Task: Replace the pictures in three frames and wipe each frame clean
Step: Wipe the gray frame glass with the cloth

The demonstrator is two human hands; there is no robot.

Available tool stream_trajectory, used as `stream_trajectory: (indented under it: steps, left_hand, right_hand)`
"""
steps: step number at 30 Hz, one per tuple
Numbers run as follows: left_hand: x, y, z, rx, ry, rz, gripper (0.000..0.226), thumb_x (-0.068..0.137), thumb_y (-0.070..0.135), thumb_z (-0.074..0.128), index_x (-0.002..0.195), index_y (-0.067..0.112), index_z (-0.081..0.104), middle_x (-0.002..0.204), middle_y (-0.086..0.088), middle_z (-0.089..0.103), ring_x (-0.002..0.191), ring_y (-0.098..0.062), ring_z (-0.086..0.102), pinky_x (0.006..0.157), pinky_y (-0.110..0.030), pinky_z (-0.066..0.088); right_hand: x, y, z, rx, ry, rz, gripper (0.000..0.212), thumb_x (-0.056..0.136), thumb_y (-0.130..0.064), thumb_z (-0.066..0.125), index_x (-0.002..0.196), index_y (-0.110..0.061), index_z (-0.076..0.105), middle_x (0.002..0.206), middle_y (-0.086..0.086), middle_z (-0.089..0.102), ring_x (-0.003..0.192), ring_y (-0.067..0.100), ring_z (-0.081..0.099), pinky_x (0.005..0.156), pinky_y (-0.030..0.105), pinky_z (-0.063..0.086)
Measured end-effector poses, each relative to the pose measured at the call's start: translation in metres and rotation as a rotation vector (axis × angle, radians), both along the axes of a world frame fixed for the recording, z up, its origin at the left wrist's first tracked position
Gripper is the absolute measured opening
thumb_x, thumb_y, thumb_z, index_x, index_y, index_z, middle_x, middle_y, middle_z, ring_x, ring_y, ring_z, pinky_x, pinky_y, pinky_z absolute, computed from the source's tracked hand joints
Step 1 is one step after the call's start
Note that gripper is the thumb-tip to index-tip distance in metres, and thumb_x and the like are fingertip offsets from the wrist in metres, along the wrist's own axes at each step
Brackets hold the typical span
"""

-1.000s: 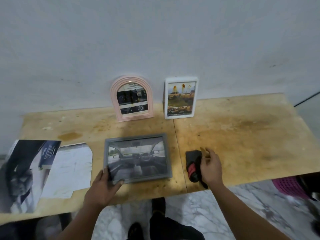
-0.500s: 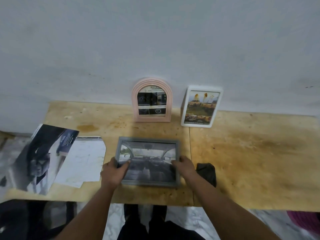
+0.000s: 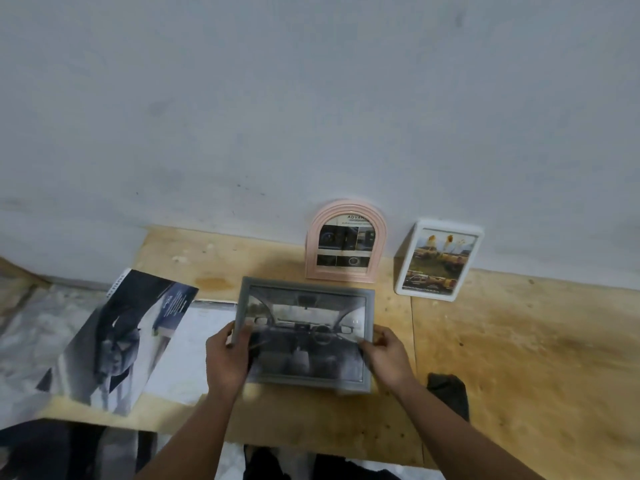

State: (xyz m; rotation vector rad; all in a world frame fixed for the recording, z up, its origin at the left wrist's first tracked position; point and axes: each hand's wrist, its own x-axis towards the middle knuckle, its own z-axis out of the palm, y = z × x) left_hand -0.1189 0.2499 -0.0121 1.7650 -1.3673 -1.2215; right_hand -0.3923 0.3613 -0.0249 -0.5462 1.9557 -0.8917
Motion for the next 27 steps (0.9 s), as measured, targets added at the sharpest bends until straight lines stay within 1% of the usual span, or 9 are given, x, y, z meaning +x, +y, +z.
stream_trajectory:
  steps: [3, 6, 8, 10, 12, 14, 18, 23, 27]
  left_hand:
    - [0.024, -0.034, 0.004, 0.001, -0.046, 0.090, 0.042, 0.106, 0.053, 0.040, 0.100, 0.022, 0.067, 0.096, 0.000, 0.066, 0.091, -0.023, 0.063, 0.086, -0.038, 0.047]
    - [0.047, -0.066, 0.014, -0.035, -0.069, 0.161, 0.077, 0.099, 0.075, 0.024, 0.115, 0.014, 0.068, 0.103, -0.002, 0.064, 0.103, -0.031, 0.062, 0.090, -0.043, 0.047]
    - [0.059, -0.091, 0.021, -0.047, -0.074, 0.177, 0.073, 0.101, 0.072, 0.025, 0.116, 0.014, 0.068, 0.102, -0.001, 0.062, 0.106, -0.029, 0.061, 0.094, -0.042, 0.044]
    - [0.069, -0.118, 0.022, -0.059, -0.088, 0.182, 0.075, 0.094, 0.082, 0.023, 0.108, 0.023, 0.068, 0.101, -0.002, 0.065, 0.110, -0.036, 0.062, 0.104, -0.052, 0.044]
    - [0.076, -0.144, 0.023, -0.041, -0.101, 0.180, 0.084, 0.086, 0.091, 0.018, 0.112, 0.029, 0.068, 0.109, -0.008, 0.069, 0.113, -0.040, 0.061, 0.107, -0.062, 0.042]
    - [0.077, -0.169, 0.024, -0.027, -0.087, 0.170, 0.083, 0.089, 0.088, 0.018, 0.123, 0.029, 0.066, 0.120, -0.010, 0.069, 0.118, -0.038, 0.059, 0.109, -0.060, 0.040]
    - [0.075, -0.214, 0.025, -0.045, -0.039, 0.134, 0.085, 0.090, 0.085, 0.018, 0.124, 0.023, 0.065, 0.125, -0.010, 0.067, 0.120, -0.036, 0.058, 0.110, -0.057, 0.040]
    - [0.075, -0.252, 0.014, -0.044, 0.029, 0.106, 0.070, 0.103, 0.066, 0.025, 0.124, 0.013, 0.064, 0.110, -0.003, 0.062, 0.104, -0.025, 0.055, 0.091, -0.036, 0.038]
    - [0.079, -0.271, 0.010, -0.008, 0.083, 0.050, 0.063, 0.105, 0.062, 0.027, 0.122, 0.014, 0.065, 0.111, -0.004, 0.059, 0.103, -0.023, 0.053, 0.092, -0.033, 0.037]
  right_hand:
    - [0.027, -0.032, 0.013, -0.064, 0.008, 0.019, 0.037, 0.095, -0.019, 0.071, 0.129, -0.022, 0.058, 0.103, 0.006, 0.072, 0.086, 0.022, 0.072, 0.074, 0.036, 0.063]
    - [0.053, -0.067, 0.024, -0.120, 0.013, 0.053, 0.039, 0.095, -0.017, 0.070, 0.131, -0.024, 0.058, 0.111, 0.001, 0.068, 0.097, 0.021, 0.070, 0.084, 0.047, 0.062]
    - [0.068, -0.093, 0.033, -0.146, 0.023, 0.044, 0.038, 0.095, -0.015, 0.070, 0.129, -0.028, 0.057, 0.109, -0.001, 0.068, 0.097, 0.020, 0.070, 0.085, 0.046, 0.062]
    - [0.078, -0.123, 0.041, -0.168, 0.050, 0.034, 0.036, 0.094, -0.015, 0.071, 0.125, -0.029, 0.059, 0.105, -0.001, 0.069, 0.096, 0.021, 0.070, 0.088, 0.046, 0.061]
    - [0.084, -0.153, 0.044, -0.166, 0.077, 0.026, 0.037, 0.093, -0.017, 0.074, 0.125, -0.026, 0.060, 0.105, -0.003, 0.069, 0.098, 0.021, 0.069, 0.094, 0.045, 0.057]
    - [0.088, -0.179, 0.046, -0.147, 0.105, 0.009, 0.044, 0.091, -0.019, 0.076, 0.133, -0.018, 0.059, 0.109, -0.003, 0.067, 0.103, 0.020, 0.066, 0.098, 0.037, 0.053]
    - [0.092, -0.221, 0.048, -0.133, 0.127, -0.007, 0.045, 0.093, -0.016, 0.074, 0.135, -0.010, 0.058, 0.106, -0.004, 0.063, 0.101, 0.018, 0.060, 0.090, 0.026, 0.043]
    - [0.095, -0.256, 0.043, -0.096, 0.102, -0.005, 0.055, 0.095, -0.020, 0.072, 0.143, -0.006, 0.053, 0.134, 0.007, 0.064, 0.113, 0.020, 0.060, 0.104, 0.031, 0.046]
    - [0.099, -0.273, 0.044, -0.082, 0.010, -0.020, 0.051, 0.097, -0.020, 0.069, 0.144, -0.010, 0.052, 0.129, 0.006, 0.064, 0.107, 0.021, 0.062, 0.099, 0.036, 0.052]
